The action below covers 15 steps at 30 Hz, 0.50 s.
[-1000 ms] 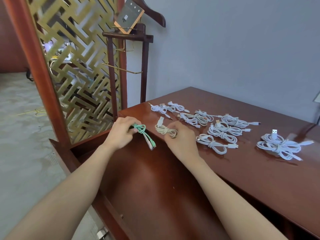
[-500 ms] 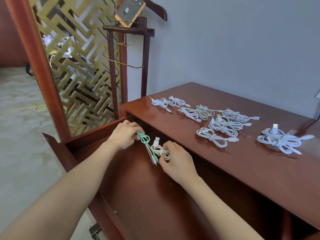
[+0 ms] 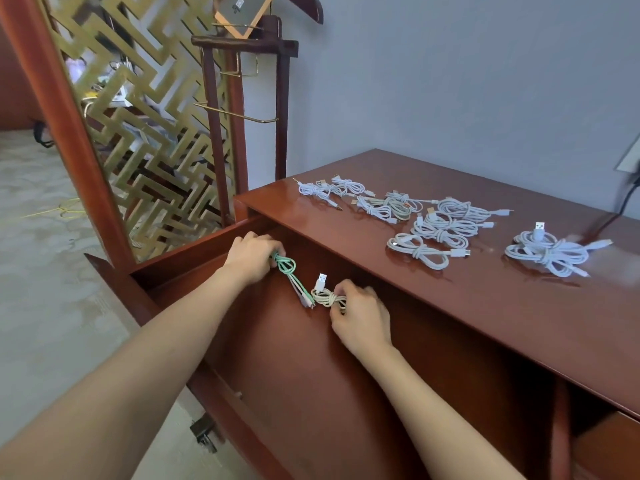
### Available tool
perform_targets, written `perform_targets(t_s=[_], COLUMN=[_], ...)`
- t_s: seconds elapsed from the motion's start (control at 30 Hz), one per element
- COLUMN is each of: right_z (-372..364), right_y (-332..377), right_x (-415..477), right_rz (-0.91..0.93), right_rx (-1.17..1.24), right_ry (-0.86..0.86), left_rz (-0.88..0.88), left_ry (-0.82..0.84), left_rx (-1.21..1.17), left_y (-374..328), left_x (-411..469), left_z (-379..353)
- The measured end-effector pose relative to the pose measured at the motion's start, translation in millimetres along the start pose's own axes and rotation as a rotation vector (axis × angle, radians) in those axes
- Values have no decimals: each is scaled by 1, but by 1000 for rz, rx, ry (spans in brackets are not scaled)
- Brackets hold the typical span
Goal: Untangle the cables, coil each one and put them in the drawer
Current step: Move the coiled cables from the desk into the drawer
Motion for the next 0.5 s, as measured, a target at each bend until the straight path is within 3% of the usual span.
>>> perform_targets(t_s=[0.33,0.4,0.5], right_z=[-10,-9,0], right_y=[-15,-12,11], right_x=[19,20,16], right_rz=[-81,-45,154], right_rx=[-25,-45,-87], right_ry=[14,-5,-122], left_rz=[67,38,-3], left_ry=[53,68,88], left_rx=[-124,-46,78], left_y=[-4,-4,-5], left_x=[9,7,4], left_z=[-18,-19,-19])
Point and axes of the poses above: each hand's wrist, its own x-axis towards the middle knuckle, its own z-axis out of the back of the hand, y = z × x, the point moved 10 cm from there along x, towards the middle knuckle, and after that the axes turned 7 degrees about x, right-handed, at the moved point
